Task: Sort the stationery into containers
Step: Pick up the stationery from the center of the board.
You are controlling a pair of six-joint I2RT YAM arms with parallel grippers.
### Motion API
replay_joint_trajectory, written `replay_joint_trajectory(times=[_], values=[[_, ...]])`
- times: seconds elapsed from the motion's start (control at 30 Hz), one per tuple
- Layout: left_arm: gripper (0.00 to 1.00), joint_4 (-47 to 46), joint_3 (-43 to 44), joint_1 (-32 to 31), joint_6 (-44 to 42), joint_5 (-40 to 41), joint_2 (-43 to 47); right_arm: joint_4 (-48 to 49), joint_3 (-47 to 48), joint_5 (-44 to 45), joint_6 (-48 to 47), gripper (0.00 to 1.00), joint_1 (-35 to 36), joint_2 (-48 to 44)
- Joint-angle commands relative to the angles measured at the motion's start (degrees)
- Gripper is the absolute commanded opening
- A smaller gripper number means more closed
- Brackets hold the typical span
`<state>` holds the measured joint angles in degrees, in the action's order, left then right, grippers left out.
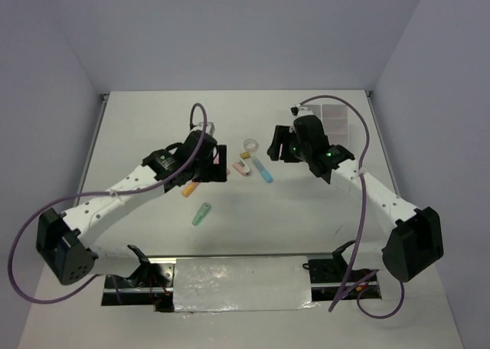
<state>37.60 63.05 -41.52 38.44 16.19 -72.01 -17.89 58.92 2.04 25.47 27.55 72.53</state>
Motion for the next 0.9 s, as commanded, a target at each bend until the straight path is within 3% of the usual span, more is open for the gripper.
replay_joint_trajectory(times=[0.0,0.13,0.4,0.5,0.67,0.87], values=[[0.98,3.15,10.58,0.21,4.44,4.19,-3.66,-0.98,2.50,-4.50,-6.57,0.68,0.31,3.11],[0.99,8.53,11.22,1.17,9.02,13.85,-0.42,-8.90,16.39,1.38,-11.23,0.78,4.35,20.05],[0.99,9.68,4.02,2.93,-4.50,12.38,13.02,-19.98,41.41,4.63,-14.75,0.77,6.72,45.82],[0.99,7.49,0.60,3.20,-8.46,14.04,18.64,-23.94,47.85,6.82,-15.10,0.76,7.52,51.37],[0.99,5.04,-5.99,3.46,-7.41,17.74,24.71,-22.45,47.96,4.99,-15.02,0.74,8.04,52.89],[0.99,3.88,-7.32,3.81,-8.90,14.23,24.64,-22.89,49.36,4.90,-14.67,0.72,9.01,55.43]])
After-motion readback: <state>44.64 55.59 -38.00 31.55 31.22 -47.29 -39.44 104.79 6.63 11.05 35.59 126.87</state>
